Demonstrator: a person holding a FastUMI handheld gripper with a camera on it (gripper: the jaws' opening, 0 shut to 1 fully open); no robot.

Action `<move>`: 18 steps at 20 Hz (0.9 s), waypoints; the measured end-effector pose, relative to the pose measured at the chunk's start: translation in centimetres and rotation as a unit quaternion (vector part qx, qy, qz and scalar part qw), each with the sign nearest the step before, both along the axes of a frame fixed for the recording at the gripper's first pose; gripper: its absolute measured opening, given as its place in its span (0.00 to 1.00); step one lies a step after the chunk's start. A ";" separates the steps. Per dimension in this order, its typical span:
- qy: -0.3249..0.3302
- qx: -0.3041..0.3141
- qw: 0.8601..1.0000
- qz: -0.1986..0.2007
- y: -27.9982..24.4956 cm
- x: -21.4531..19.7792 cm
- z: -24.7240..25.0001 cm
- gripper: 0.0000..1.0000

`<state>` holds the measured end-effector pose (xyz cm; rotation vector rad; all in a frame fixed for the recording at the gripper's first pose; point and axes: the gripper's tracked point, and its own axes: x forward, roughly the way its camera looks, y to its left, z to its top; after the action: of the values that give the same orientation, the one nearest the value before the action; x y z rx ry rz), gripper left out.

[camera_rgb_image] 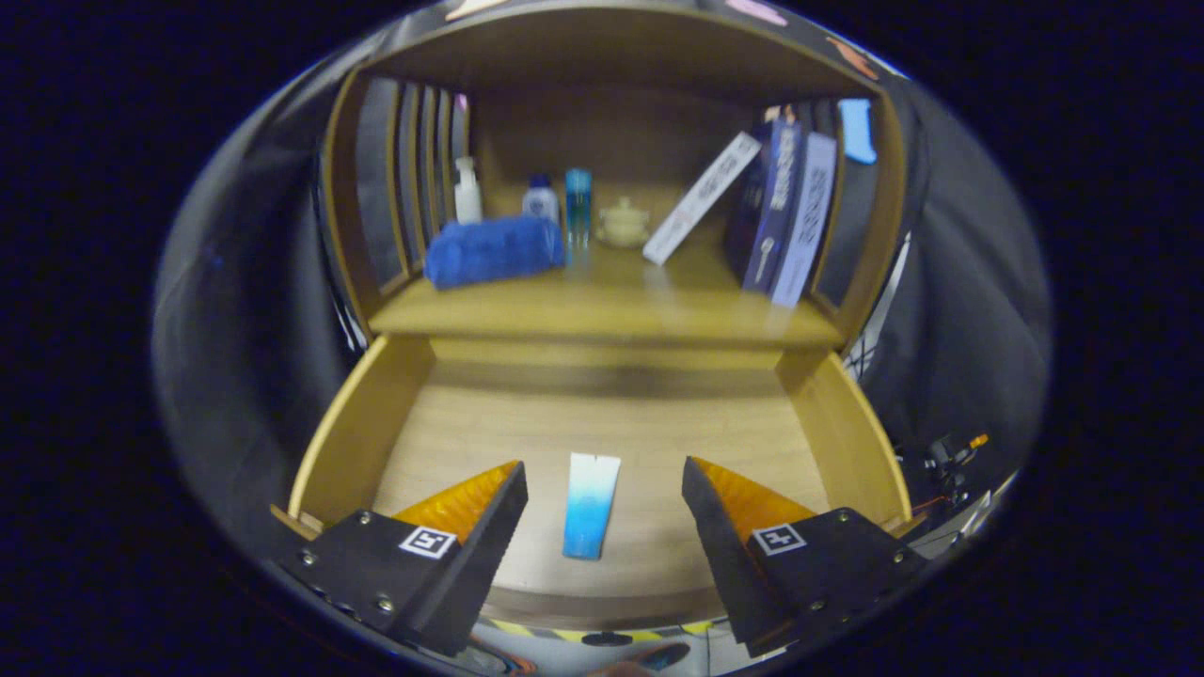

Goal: Pull open the drawer, take out the items inside it, and place them on the countertop above the cabinet.

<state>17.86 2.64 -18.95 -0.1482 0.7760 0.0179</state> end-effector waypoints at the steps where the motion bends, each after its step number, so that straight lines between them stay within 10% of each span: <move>1: 0.043 0.003 0.999 -0.002 0.3 0.1 -2.2 0.98; 8: 0.159 -0.022 0.987 -0.030 -1.0 0.9 -9.1 0.82; 11: 0.207 0.011 0.977 -0.045 -0.3 0.3 -11.2 0.43; 18: 0.089 0.050 0.995 -0.011 0.8 2.5 -7.4 0.31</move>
<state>20.41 3.40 -26.35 -0.0427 0.9531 0.0493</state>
